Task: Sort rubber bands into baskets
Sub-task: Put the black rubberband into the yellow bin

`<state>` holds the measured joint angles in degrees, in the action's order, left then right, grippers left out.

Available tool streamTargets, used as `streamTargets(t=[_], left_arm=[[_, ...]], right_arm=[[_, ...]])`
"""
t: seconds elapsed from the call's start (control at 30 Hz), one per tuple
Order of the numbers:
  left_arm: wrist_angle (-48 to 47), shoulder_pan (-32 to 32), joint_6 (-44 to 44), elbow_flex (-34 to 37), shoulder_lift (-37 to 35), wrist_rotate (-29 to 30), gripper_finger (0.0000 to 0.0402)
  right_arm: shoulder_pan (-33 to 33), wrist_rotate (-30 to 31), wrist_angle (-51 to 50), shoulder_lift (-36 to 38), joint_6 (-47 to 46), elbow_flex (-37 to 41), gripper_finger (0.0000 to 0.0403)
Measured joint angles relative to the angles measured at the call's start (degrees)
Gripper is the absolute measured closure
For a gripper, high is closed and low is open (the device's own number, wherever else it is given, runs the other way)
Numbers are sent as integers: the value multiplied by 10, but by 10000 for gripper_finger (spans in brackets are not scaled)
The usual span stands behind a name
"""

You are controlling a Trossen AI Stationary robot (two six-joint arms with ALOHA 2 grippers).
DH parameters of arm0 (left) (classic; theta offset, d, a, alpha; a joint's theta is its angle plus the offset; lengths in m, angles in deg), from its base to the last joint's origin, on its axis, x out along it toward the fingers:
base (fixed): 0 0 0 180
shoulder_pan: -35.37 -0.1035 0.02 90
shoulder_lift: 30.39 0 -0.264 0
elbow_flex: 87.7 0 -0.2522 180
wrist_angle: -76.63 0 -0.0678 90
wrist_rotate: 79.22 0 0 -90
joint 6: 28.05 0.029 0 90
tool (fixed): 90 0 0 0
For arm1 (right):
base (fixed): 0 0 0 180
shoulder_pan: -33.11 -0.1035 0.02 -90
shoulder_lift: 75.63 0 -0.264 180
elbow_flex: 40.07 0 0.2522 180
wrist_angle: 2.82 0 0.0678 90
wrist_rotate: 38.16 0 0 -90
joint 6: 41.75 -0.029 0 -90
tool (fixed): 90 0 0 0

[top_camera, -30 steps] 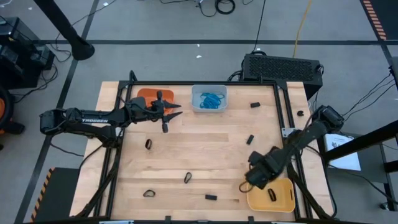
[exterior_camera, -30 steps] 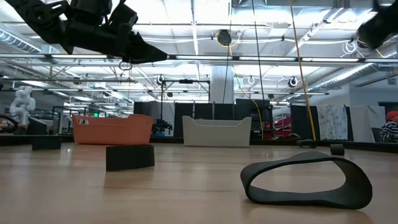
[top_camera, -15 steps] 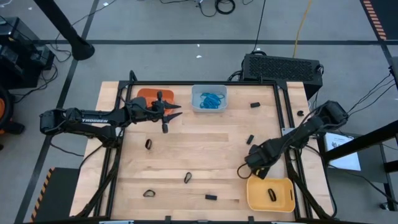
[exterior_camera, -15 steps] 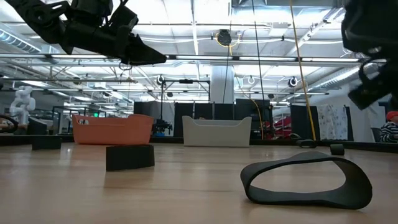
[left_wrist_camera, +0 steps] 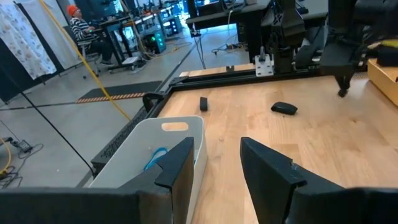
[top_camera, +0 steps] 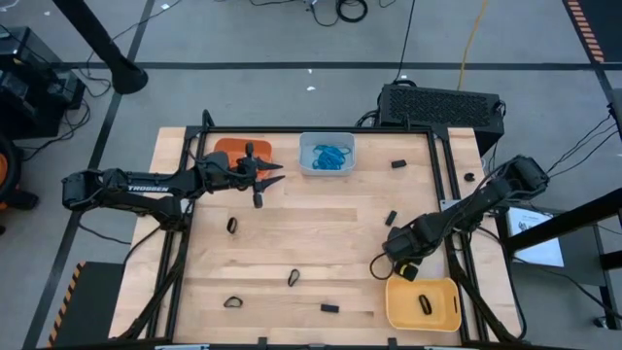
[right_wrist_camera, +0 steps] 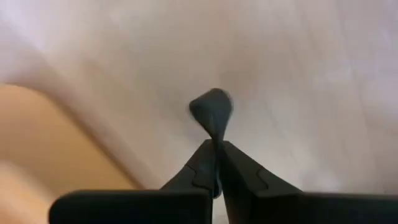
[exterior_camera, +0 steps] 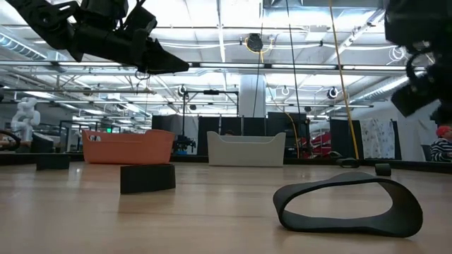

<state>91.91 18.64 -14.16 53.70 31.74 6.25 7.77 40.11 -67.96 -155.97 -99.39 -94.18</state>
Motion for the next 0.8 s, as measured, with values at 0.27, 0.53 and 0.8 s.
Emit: streamTargets(t=[0.27,0.53,0.8], left_arm=[[0,0,0,0,0,0,263],[-7,0,0,0,0,0,263],[-15,0,0,0,0,0,263]], right_arm=[[0,57,-48,33,-18,-88,400],[-57,-28,-4,35,-167,-147,401],[-178,-67,56,33,-370,-147,401]])
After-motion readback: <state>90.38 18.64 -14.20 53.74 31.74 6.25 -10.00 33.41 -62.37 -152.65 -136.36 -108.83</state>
